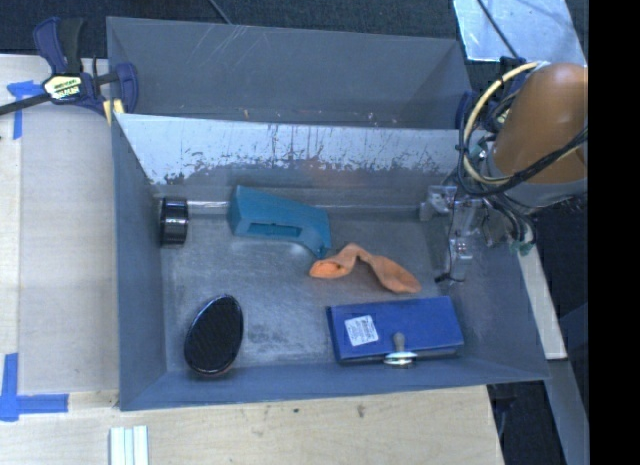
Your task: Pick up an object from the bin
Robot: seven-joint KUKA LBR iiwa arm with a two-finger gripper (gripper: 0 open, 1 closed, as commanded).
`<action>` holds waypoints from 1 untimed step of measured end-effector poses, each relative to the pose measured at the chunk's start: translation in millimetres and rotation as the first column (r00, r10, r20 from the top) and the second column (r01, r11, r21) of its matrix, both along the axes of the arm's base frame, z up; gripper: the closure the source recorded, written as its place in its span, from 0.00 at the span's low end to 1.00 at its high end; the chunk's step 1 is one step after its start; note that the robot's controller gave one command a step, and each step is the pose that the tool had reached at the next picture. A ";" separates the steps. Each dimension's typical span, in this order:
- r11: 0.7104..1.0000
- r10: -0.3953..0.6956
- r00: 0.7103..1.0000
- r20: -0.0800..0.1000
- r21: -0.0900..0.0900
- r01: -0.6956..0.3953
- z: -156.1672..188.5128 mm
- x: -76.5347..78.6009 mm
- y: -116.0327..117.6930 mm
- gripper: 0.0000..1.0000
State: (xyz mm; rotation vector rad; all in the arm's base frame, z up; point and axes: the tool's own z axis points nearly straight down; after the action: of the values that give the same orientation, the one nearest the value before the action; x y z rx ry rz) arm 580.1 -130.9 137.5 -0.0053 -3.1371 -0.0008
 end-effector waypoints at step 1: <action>1.000 0.003 1.000 0.008 -0.001 -0.003 4.9 1.8 0.4 0.00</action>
Offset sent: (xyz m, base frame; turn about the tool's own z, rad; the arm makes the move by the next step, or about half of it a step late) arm 0.0240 0.0460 -0.0675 0.0044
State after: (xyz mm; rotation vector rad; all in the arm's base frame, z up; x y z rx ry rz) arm 582.0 -130.5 142.3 -0.0012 -3.1449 0.0014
